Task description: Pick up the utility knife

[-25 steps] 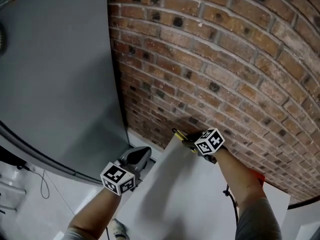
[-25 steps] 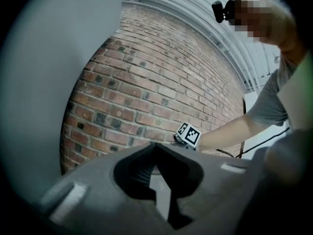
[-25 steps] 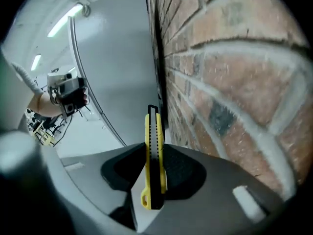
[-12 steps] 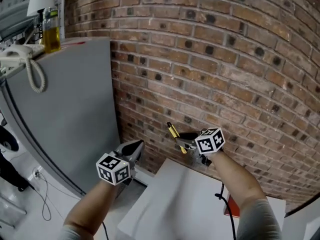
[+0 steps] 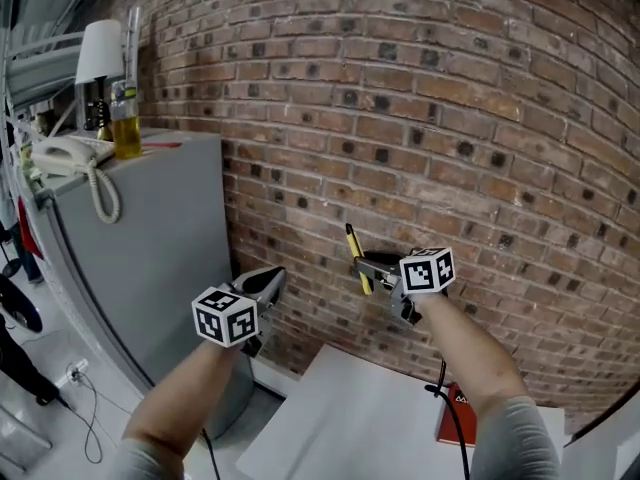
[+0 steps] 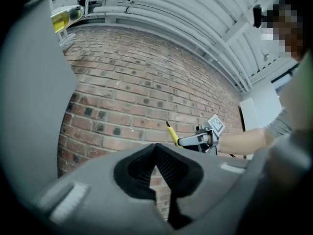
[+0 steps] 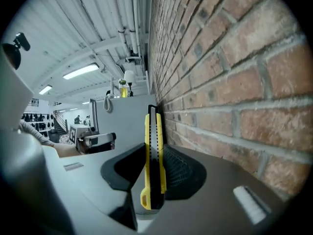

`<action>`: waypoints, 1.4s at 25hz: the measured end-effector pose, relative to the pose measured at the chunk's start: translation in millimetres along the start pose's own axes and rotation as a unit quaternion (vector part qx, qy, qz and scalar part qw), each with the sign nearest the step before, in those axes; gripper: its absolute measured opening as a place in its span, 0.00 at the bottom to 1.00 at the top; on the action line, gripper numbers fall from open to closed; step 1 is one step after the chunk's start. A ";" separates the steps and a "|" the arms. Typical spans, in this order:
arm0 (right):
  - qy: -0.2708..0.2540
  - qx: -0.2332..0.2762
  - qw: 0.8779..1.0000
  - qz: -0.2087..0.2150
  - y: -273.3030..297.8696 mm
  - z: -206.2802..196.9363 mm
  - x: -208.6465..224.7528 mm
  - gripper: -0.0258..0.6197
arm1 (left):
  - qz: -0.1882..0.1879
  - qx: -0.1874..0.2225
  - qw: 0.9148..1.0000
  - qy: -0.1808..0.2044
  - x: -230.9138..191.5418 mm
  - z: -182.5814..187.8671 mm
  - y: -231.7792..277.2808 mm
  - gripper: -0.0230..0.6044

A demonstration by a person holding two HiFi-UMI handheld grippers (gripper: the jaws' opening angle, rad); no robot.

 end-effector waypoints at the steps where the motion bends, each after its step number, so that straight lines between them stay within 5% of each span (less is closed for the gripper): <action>1: 0.001 0.011 1.000 -0.004 -7.0 9.6 -0.7 0.23 | -0.001 0.002 1.000 0.002 1.3 9.4 1.0 0.03; 14: 0.004 0.119 0.993 -0.022 -56.9 69.8 -10.2 0.23 | -0.009 0.008 1.000 0.002 6.2 79.1 6.9 0.03; 35: 0.004 0.132 0.991 -0.026 -67.4 67.7 -19.1 0.23 | -0.017 0.011 1.000 0.019 15.7 95.9 2.1 0.03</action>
Point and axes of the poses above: the fingertips, and each gripper's own axes: y forward along the fingers, x to its right, z out of its top, the point moved 10 cm from there along -y, backward along the fingers, and after that the axes turned 6 degrees about -x, right-handed, at the moved point
